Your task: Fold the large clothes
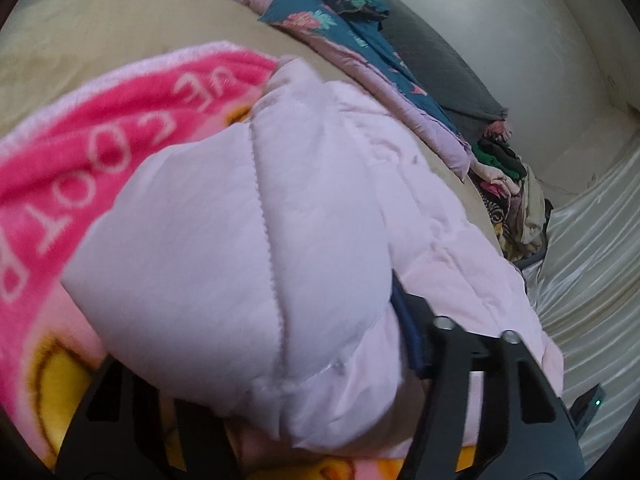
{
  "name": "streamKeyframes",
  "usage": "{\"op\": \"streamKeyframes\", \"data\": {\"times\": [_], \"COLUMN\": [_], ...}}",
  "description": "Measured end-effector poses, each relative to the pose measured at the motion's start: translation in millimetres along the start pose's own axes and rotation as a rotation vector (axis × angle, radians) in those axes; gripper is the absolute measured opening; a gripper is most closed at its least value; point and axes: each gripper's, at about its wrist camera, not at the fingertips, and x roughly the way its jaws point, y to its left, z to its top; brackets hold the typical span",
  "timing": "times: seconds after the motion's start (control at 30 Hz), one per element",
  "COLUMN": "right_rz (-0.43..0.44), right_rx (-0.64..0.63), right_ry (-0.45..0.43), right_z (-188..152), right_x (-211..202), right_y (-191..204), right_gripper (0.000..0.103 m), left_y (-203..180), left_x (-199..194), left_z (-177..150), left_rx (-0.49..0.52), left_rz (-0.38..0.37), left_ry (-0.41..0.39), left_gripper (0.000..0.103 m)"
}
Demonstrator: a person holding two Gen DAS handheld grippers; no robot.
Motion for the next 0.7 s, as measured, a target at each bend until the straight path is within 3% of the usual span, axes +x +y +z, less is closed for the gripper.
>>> {"op": "streamKeyframes", "data": {"times": [0.07, 0.17, 0.43, 0.7], "right_rz": [-0.005, -0.015, -0.015, -0.014], "right_rx": [-0.04, -0.1, -0.231, -0.255], "right_ry": [-0.01, -0.026, -0.06, -0.06], "right_z": [1.7, 3.5, 1.6, -4.3], "right_x": [-5.1, -15.5, -47.5, -68.7], "right_y": [6.6, 18.5, 41.6, 47.0], "right_gripper": [0.041, 0.038, 0.037, 0.036], "left_y": [-10.1, -22.0, -32.8, -37.7], "left_x": [-9.5, -21.0, -51.5, -70.0], "left_z": [2.1, 4.2, 2.0, -4.6], "left_rx": [0.042, 0.085, 0.126, 0.159], "left_rz": [0.003, 0.01, 0.0, -0.003], "left_ry": [-0.024, -0.046, -0.067, -0.075], "left_gripper": [0.039, 0.036, 0.036, 0.036]}}
